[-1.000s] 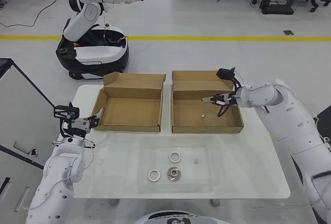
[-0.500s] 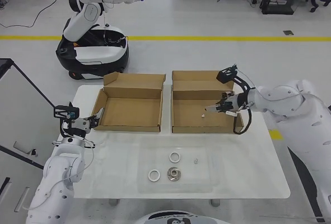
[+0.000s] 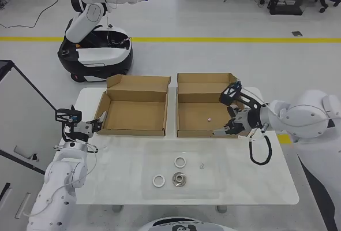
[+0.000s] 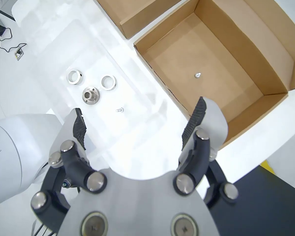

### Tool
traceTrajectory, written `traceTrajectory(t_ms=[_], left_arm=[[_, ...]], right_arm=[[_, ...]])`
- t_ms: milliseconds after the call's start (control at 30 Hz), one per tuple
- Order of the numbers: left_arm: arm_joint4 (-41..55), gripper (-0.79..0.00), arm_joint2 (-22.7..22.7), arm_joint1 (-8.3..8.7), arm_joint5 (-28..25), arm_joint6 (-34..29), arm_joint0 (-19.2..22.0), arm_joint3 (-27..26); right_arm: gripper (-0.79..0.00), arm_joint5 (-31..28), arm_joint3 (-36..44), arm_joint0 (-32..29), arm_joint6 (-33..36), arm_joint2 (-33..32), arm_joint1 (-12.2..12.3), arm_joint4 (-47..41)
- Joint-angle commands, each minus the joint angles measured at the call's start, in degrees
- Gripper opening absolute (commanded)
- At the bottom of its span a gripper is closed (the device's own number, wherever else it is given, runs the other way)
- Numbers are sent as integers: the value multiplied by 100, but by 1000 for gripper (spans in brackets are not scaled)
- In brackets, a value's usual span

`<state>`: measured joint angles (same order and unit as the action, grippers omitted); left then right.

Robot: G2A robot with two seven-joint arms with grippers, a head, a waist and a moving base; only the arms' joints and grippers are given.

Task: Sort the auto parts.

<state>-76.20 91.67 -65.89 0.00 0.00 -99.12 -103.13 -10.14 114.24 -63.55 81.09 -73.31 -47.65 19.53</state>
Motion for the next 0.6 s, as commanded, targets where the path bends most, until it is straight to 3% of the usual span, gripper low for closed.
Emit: traceTrajectory(t_ms=[0,333,567], left_arm=[[0,0,0,0,0,0,0,0],[0,0,0,0,0,0,0,0],[0,0,0,0,0,0,0,0]], right_arm=[[0,2,-3,1,-1,1,-1,0],[0,-60,112,-13,38,94,2,84],[0,78,498,574,691,653,10,288]])
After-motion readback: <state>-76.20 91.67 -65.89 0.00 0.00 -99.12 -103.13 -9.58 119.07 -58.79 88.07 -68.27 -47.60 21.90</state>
